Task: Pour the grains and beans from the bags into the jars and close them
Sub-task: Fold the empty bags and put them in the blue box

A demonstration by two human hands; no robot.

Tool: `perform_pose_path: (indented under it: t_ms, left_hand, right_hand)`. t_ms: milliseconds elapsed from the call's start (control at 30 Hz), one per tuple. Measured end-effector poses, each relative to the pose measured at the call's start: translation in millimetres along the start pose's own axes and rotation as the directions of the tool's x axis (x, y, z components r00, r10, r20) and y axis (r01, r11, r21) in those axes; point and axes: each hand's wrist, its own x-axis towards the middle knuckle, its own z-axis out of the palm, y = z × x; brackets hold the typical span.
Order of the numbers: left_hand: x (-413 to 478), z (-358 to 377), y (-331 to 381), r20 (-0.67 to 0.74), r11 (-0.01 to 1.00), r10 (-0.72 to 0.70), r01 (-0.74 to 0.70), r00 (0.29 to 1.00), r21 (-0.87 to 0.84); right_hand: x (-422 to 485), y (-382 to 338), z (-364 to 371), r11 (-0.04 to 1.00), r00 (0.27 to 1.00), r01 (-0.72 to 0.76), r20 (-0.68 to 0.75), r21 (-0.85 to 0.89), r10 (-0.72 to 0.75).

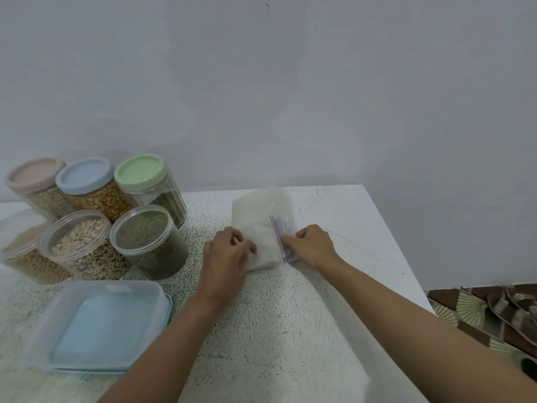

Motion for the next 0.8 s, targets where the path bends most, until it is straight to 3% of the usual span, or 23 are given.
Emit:
perform_pose_path:
  t_ms: [133, 333, 533, 733, 800]
  left_hand:
    - [1.1, 9.7, -4.8, 0.16, 0.989, 0.142, -0.146, 0.977, 0.014]
    - [1.5, 23.3, -16.1, 0.276, 0.983, 0.052, -0.099, 0.96, 0.157]
    - [0.7, 25.2, -16.0, 0.271, 0.989, 0.025, -0.063, 0.962, 0.132]
    - [2.1, 26.5, -18.3, 0.267, 0.989, 0.068, -0.101, 0.961, 0.11]
    - [2.7, 26.8, -18.5, 0.285, 0.986, 0.065, -0.106, 0.956, 0.132]
  right_hand:
    - [1.9, -6.2, 1.7, 0.997, 1.0, 0.006, 0.01, -0.078, -0.005]
    - [2.2, -6.6, 1.3, 0.992, 0.996, 0.077, 0.042, -0.101, -0.074]
    - [-5.4, 14.9, 3.0, 0.984, 0.984, 0.175, 0.035, 0.015, -0.176]
    - [-23.8, 25.6, 5.0, 0.952, 0.98, 0.188, -0.107, 0.243, -0.166]
    - [-23.9, 23.7, 6.0, 0.948, 0.938, 0.299, -0.212, 0.105, -0.273]
